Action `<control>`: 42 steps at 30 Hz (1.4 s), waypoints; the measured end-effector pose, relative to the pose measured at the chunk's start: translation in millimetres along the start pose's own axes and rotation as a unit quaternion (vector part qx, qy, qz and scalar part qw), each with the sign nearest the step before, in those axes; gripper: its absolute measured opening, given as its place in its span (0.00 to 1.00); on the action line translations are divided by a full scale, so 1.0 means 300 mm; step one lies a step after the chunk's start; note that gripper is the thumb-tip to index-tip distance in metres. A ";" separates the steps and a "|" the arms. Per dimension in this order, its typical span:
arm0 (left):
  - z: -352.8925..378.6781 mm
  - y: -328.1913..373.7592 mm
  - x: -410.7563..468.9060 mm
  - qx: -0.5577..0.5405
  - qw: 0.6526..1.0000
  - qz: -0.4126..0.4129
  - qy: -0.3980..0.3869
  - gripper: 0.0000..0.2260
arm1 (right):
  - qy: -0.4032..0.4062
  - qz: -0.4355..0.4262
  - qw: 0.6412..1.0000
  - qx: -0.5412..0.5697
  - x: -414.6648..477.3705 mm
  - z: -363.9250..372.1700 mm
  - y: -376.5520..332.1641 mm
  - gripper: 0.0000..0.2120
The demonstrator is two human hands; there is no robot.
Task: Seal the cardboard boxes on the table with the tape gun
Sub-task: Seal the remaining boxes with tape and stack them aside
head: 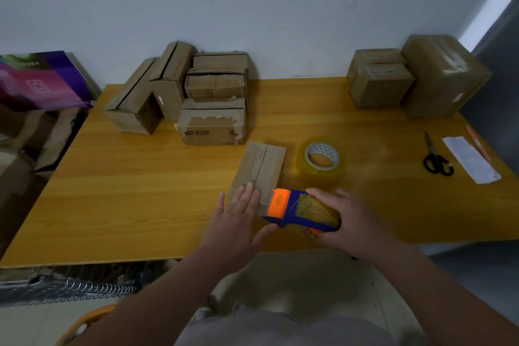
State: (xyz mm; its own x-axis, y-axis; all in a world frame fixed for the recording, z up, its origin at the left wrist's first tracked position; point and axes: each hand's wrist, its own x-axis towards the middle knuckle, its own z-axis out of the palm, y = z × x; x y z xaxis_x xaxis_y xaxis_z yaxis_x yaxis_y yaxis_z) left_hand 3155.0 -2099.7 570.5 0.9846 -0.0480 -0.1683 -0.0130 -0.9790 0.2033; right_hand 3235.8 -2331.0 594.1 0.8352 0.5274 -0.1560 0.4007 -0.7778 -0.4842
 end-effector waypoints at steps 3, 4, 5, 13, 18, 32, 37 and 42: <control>-0.004 0.001 0.017 0.012 0.999 0.046 -0.018 0.45 | -0.006 0.003 1.000 -0.001 0.002 0.001 0.001 0.40; -0.009 -0.001 0.022 0.007 0.998 0.058 -0.022 0.44 | -0.007 0.005 1.000 0.002 0.001 -0.002 0.000 0.40; -0.016 -0.005 0.026 0.001 0.997 0.066 -0.027 0.44 | -0.007 0.007 1.000 0.006 0.001 -0.003 -0.001 0.40; -0.051 -0.046 0.045 0.027 0.993 0.098 -0.055 0.49 | -0.010 0.005 0.998 0.061 -0.020 -0.051 0.015 0.41; -0.058 -0.043 0.054 0.031 0.993 0.099 -0.056 0.50 | -0.019 -0.025 0.997 0.072 -0.046 -0.099 0.034 0.42; -0.060 -0.041 0.061 0.035 0.993 0.094 -0.056 0.46 | -0.104 0.058 0.993 0.021 0.006 -0.103 -0.030 0.38; -0.071 -0.031 0.057 0.021 0.994 0.092 -0.061 0.46 | -0.106 0.043 0.992 -0.045 0.048 -0.128 -0.112 0.35; -0.068 -0.030 0.057 0.014 0.993 0.096 -0.061 0.47 | -0.154 0.074 0.985 -0.030 0.094 -0.149 -0.128 0.33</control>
State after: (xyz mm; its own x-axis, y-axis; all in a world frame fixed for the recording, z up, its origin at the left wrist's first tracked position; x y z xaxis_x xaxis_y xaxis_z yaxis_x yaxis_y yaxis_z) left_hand 3175.6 -2087.8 585.3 0.9354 -0.2553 -0.2446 -0.2039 -0.9547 0.2167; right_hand 3260.8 -2301.6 646.6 0.7356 0.4784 -0.4797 0.3121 -0.8677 -0.3868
